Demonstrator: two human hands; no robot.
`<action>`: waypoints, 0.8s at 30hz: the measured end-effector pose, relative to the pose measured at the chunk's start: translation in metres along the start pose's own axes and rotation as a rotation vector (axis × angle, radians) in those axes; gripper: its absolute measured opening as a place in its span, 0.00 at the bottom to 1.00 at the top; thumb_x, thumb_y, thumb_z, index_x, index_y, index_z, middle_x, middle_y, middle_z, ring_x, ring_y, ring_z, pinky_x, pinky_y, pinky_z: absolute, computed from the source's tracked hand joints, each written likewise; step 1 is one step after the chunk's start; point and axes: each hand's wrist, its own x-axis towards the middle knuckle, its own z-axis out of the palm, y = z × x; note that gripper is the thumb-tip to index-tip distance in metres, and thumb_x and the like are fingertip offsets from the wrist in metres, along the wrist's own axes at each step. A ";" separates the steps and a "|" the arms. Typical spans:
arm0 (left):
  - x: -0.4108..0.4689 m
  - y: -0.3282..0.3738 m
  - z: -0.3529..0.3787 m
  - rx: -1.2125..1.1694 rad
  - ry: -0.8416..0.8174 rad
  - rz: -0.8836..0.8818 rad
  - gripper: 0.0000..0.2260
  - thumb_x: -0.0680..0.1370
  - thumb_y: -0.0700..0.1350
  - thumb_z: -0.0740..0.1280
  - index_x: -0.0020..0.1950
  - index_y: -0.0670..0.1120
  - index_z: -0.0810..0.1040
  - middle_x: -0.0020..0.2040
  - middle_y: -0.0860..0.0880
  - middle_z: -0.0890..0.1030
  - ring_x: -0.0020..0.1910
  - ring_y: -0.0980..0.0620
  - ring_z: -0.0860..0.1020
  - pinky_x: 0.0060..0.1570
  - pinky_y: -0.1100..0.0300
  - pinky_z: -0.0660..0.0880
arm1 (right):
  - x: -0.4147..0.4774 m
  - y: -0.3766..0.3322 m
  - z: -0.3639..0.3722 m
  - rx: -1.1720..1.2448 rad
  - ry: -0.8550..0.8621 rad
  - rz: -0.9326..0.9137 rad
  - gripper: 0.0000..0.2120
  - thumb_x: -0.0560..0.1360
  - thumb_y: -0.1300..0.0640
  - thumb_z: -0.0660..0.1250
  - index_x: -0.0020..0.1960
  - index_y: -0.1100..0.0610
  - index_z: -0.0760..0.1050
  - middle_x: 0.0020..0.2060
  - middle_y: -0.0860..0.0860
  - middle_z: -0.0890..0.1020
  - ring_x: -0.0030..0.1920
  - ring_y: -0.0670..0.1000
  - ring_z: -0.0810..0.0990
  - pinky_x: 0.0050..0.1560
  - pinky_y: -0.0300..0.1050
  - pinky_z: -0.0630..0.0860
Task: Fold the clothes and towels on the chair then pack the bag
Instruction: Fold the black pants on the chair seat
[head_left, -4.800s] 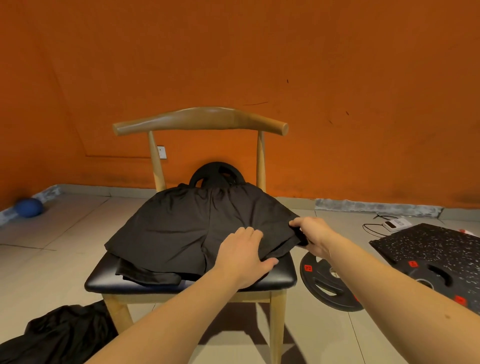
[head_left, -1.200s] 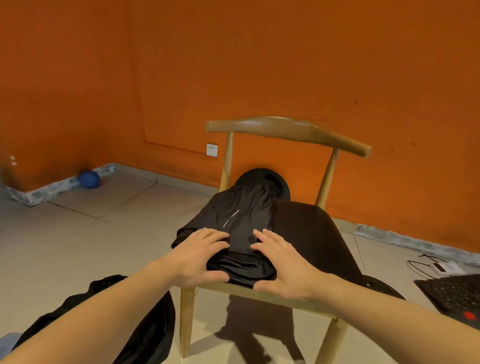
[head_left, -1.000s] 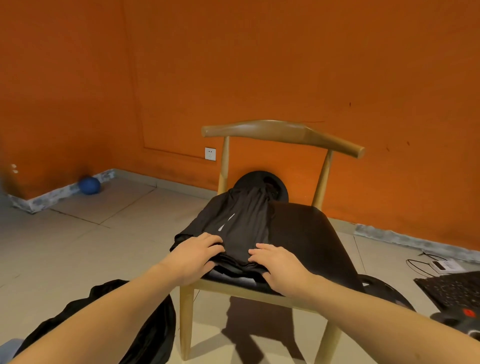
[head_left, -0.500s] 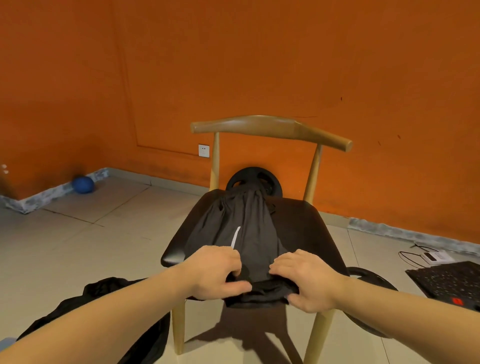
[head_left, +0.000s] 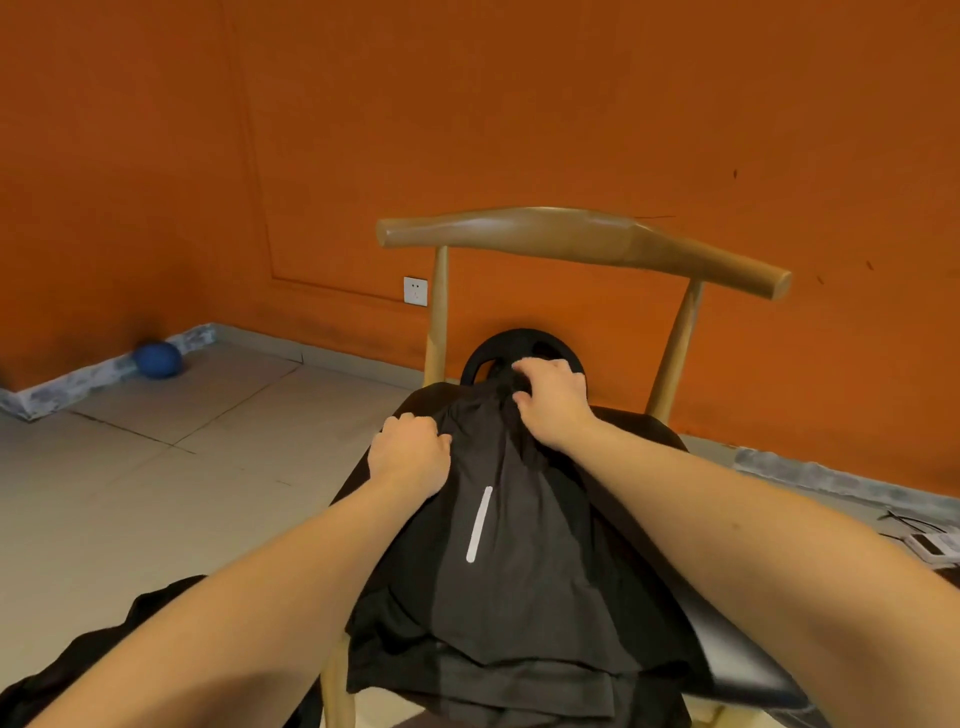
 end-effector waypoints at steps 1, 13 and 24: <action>0.001 -0.004 0.001 -0.045 0.025 -0.011 0.16 0.85 0.54 0.57 0.52 0.46 0.81 0.48 0.47 0.81 0.50 0.46 0.79 0.54 0.47 0.79 | 0.016 0.001 0.010 -0.065 -0.040 0.037 0.24 0.83 0.51 0.65 0.78 0.52 0.66 0.71 0.53 0.74 0.74 0.58 0.65 0.71 0.59 0.62; 0.006 -0.036 0.002 -0.181 0.081 -0.082 0.08 0.82 0.46 0.65 0.62 0.50 0.76 0.56 0.50 0.77 0.53 0.48 0.77 0.48 0.54 0.74 | 0.054 0.027 0.057 -0.045 0.097 0.083 0.12 0.84 0.50 0.61 0.57 0.51 0.83 0.55 0.50 0.83 0.65 0.57 0.73 0.62 0.56 0.66; -0.140 -0.038 -0.037 -0.117 -0.018 0.649 0.21 0.78 0.65 0.65 0.64 0.54 0.78 0.68 0.59 0.72 0.67 0.57 0.68 0.69 0.56 0.66 | -0.169 0.050 -0.047 0.225 -0.169 -0.253 0.19 0.81 0.62 0.63 0.69 0.48 0.77 0.68 0.42 0.76 0.69 0.39 0.72 0.73 0.44 0.69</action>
